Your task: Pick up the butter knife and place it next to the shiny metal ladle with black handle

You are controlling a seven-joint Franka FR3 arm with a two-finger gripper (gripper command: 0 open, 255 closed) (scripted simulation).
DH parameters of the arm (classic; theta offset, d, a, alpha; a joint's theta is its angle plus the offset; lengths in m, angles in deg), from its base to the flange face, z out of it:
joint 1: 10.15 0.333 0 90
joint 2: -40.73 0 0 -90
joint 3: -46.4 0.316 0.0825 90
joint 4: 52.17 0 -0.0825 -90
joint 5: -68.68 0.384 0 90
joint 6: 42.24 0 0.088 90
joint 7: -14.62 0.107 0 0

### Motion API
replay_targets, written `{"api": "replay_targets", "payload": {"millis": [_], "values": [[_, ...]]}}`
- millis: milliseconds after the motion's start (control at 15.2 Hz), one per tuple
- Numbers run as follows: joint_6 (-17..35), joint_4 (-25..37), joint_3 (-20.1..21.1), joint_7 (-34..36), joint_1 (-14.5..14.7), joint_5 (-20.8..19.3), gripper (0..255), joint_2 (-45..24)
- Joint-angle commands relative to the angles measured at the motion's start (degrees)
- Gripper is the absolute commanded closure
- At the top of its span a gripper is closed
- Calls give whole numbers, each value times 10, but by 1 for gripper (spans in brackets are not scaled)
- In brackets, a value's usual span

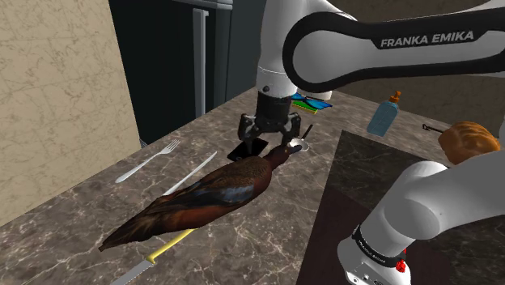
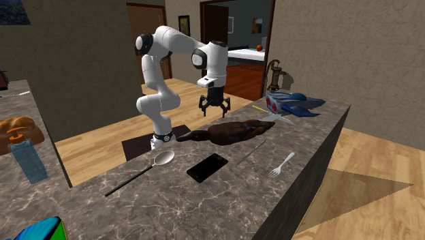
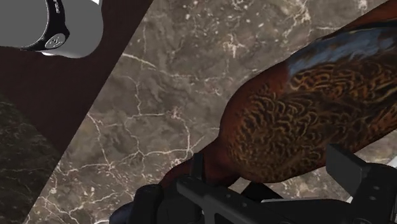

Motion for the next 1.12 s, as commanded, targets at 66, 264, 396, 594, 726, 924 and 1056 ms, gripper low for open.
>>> {"api": "replay_targets", "payload": {"millis": [66, 264, 396, 594, 726, 924, 1056], "values": [[41, 21, 47, 92, -20, 11, 0, -54], [78, 55, 93, 185, -44, 4, 0, -118], [102, 81, 123, 251, -62, -12, 0, -166], [135, 125, 163, 357, -85, -54, 0, -247], [152, 159, 182, 432, -93, -96, 0, -307], [168, 215, 188, 545, -83, -167, 0, -399], [172, 256, 176, 613, -63, -210, 0, -455]]}}
